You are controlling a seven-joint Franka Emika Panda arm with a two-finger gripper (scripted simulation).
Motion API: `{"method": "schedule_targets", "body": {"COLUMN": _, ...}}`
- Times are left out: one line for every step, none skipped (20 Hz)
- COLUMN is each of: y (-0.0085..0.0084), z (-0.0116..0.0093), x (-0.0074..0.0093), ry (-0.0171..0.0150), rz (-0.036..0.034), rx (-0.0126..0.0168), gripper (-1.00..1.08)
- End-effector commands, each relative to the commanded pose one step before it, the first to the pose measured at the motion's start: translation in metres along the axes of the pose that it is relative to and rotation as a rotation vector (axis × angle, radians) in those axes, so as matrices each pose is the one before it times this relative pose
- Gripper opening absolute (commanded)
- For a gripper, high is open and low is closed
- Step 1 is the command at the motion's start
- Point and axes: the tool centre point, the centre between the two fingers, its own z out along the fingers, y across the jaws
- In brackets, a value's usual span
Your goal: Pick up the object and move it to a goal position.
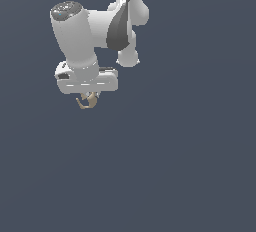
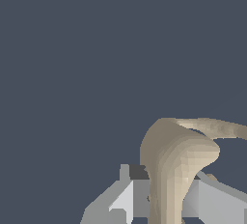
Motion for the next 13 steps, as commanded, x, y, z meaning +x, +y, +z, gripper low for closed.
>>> {"method": "schedule_targets", "body": {"y": 0.00507, "z": -0.01676, "x": -0.01065, "ry": -0.00075, "rz": -0.00051, "rx": 0.00056, "gripper": -1.00}}
{"method": "schedule_targets", "body": {"y": 0.00188, "z": -0.00584, "x": -0.00340, "ry": 0.00000, "rz": 0.00000, "rx": 0.00000, "gripper": -1.00}}
{"method": "schedule_targets", "body": {"y": 0.00175, "z": -0.00541, "x": -0.00312, "ry": 0.00000, "rz": 0.00000, "rx": 0.00000, "gripper": -1.00}}
{"method": "schedule_targets", "body": {"y": 0.00163, "z": -0.00497, "x": -0.00284, "ry": 0.00000, "rz": 0.00000, "rx": 0.00000, "gripper": -1.00}}
{"method": "schedule_targets", "body": {"y": 0.00151, "z": -0.00453, "x": -0.00255, "ry": 0.00000, "rz": 0.00000, "rx": 0.00000, "gripper": -1.00}}
{"method": "schedule_targets", "body": {"y": 0.00138, "z": -0.00407, "x": -0.00225, "ry": 0.00000, "rz": 0.00000, "rx": 0.00000, "gripper": -1.00}}
{"method": "schedule_targets", "body": {"y": 0.00125, "z": -0.00361, "x": -0.00194, "ry": 0.00000, "rz": 0.00000, "rx": 0.00000, "gripper": -1.00}}
{"method": "schedule_targets", "body": {"y": 0.00112, "z": -0.00312, "x": -0.00163, "ry": 0.00000, "rz": 0.00000, "rx": 0.00000, "gripper": -1.00}}
{"method": "schedule_targets", "body": {"y": 0.00097, "z": -0.00262, "x": -0.00132, "ry": 0.00000, "rz": 0.00000, "rx": 0.00000, "gripper": -1.00}}
{"method": "schedule_targets", "body": {"y": 0.00080, "z": -0.00209, "x": -0.00101, "ry": 0.00000, "rz": 0.00000, "rx": 0.00000, "gripper": -1.00}}
{"method": "schedule_targets", "body": {"y": 0.00040, "z": -0.00152, "x": -0.00063, "ry": -0.00017, "rz": -0.00014, "rx": -0.00044, "gripper": -1.00}}
{"method": "schedule_targets", "body": {"y": 0.00037, "z": -0.00090, "x": -0.00041, "ry": 0.00000, "rz": 0.00000, "rx": 0.00000, "gripper": -1.00}}
{"method": "schedule_targets", "body": {"y": 0.00012, "z": -0.00030, "x": -0.00013, "ry": 0.00000, "rz": 0.00000, "rx": 0.00000, "gripper": -1.00}}
